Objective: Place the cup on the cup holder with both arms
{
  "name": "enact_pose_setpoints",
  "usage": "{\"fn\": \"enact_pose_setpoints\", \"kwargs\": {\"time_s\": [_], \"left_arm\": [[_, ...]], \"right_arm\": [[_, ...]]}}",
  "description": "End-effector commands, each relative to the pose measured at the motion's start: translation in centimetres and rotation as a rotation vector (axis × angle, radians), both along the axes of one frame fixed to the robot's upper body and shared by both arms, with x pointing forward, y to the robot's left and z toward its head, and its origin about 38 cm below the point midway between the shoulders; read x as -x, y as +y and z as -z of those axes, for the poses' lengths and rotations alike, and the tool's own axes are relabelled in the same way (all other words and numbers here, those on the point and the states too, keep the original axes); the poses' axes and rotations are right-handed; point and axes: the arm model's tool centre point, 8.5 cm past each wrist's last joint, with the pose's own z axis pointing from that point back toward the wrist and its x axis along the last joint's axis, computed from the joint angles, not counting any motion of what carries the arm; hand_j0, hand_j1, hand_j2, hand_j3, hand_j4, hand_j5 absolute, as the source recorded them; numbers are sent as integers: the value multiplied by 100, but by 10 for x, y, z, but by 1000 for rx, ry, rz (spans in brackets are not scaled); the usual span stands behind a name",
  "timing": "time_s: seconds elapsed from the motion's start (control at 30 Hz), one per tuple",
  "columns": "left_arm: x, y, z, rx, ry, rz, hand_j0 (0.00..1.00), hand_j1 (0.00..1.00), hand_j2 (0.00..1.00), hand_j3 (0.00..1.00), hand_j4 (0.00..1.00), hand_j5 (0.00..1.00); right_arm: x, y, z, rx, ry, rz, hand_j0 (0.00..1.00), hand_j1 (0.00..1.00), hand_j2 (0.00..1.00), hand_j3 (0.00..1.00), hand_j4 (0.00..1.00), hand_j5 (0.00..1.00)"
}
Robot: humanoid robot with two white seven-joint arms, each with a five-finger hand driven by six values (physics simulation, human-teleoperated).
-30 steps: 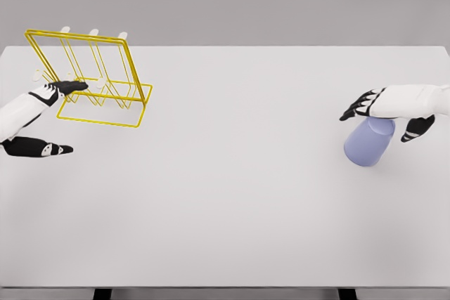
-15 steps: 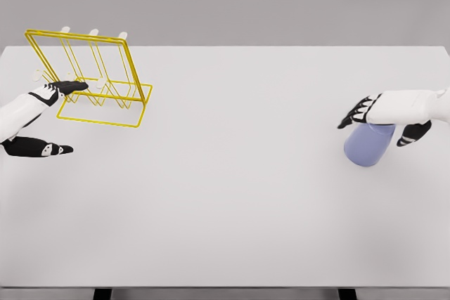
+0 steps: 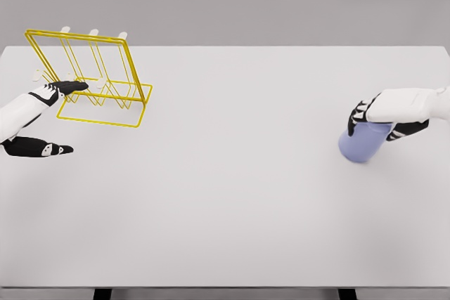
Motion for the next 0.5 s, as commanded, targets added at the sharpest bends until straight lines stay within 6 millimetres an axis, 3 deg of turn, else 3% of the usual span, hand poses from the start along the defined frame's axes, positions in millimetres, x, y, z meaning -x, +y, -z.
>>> {"fn": "enact_pose_setpoints", "kwargs": {"time_s": [0.0,0.2,0.4,0.47], "left_arm": [[0,0,-1,7,1,-1,100,100,100,100,100,100],[0,0,-1,7,1,-1,100,100,100,100,100,100],[0,0,-1,7,1,-1,100,100,100,100,100,100],[0,0,-1,7,1,-1,100,100,100,100,100,100]], "right_arm": [[-1,1,-3,-12,-6,2,46,46,46,46,46,46],[-12,11,-28,-65,-80,-5,48,48,48,48,48,48],[-25,73,-28,-178,-103,-111,48,48,48,48,48,48],[-27,83,-26,-190,-102,-129,48,48,48,48,48,48]]}}
